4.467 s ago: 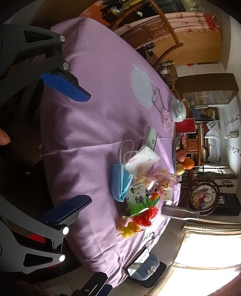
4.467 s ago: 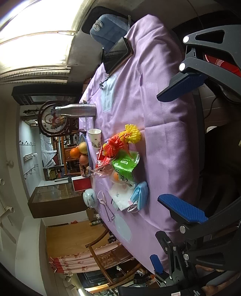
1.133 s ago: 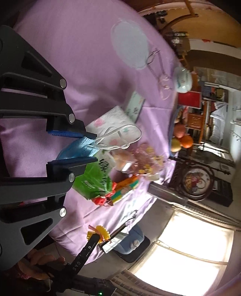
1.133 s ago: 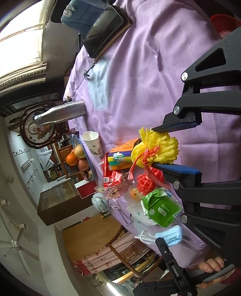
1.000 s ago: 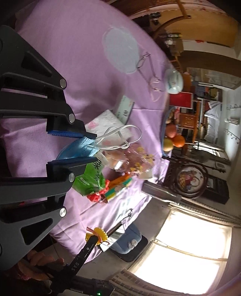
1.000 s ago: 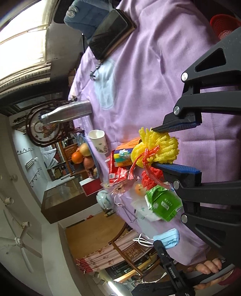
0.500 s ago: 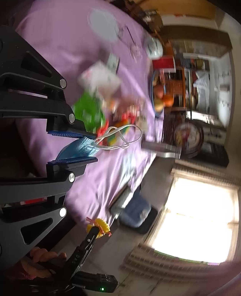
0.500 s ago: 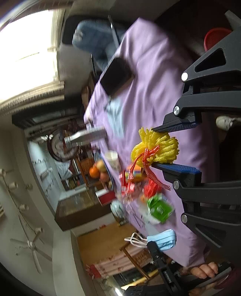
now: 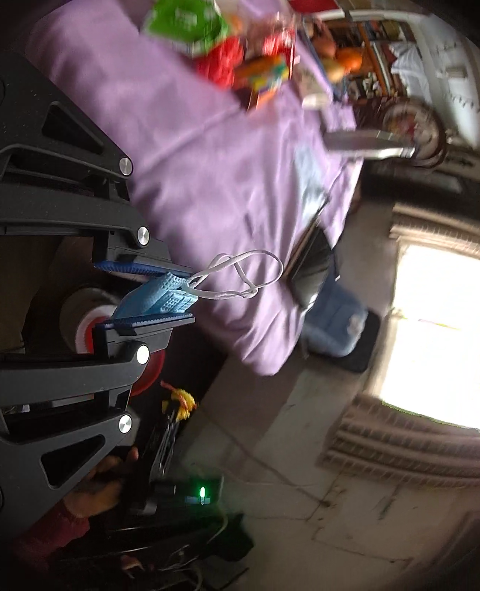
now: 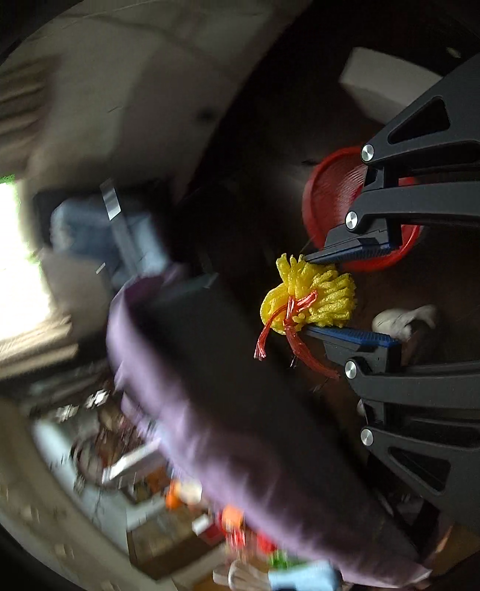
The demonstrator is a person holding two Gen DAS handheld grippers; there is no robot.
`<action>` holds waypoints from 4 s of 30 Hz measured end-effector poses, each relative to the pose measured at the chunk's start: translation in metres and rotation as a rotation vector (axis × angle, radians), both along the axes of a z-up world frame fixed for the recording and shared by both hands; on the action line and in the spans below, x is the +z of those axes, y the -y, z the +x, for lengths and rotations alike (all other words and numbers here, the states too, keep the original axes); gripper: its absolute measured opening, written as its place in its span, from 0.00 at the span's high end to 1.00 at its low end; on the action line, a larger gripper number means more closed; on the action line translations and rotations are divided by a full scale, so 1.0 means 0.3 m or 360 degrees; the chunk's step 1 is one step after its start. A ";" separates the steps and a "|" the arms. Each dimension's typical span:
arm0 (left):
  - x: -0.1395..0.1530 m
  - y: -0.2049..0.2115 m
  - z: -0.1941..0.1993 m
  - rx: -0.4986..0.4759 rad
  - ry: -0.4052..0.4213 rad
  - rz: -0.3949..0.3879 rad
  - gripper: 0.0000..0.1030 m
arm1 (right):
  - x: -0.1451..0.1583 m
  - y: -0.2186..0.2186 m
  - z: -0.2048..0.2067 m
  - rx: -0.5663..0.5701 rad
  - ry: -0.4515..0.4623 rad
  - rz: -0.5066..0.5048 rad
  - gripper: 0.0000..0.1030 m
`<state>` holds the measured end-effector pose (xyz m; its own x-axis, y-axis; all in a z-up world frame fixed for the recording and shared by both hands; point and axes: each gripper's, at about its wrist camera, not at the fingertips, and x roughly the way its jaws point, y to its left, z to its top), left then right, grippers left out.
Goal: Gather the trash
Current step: 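Carry the mask and pom-pom to the red wastebasket and open both tools, then bring both tools back over the table toward the green snack bag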
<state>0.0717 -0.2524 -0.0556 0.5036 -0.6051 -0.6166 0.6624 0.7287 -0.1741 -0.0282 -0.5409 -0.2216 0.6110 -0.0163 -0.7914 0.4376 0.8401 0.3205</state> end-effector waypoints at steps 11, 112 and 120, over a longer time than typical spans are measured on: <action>-0.208 0.327 0.071 -0.0267 -0.0206 0.0207 0.80 | -0.343 0.197 0.036 -0.0224 -0.0311 0.0141 0.40; 0.005 -0.815 0.319 0.1109 -0.0061 0.0087 0.06 | 0.376 -0.571 0.160 0.0626 0.0353 -0.0043 0.14; -0.065 -0.813 0.413 0.1183 -0.0157 0.0191 0.06 | 0.408 -0.625 0.210 0.0703 0.0375 -0.0059 0.14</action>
<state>0.1956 -0.0085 -0.0752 0.6917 -0.0536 -0.7202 -0.0251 0.9949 -0.0982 0.0349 -0.3534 -0.0992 0.7278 0.2588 -0.6351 -0.0434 0.9416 0.3340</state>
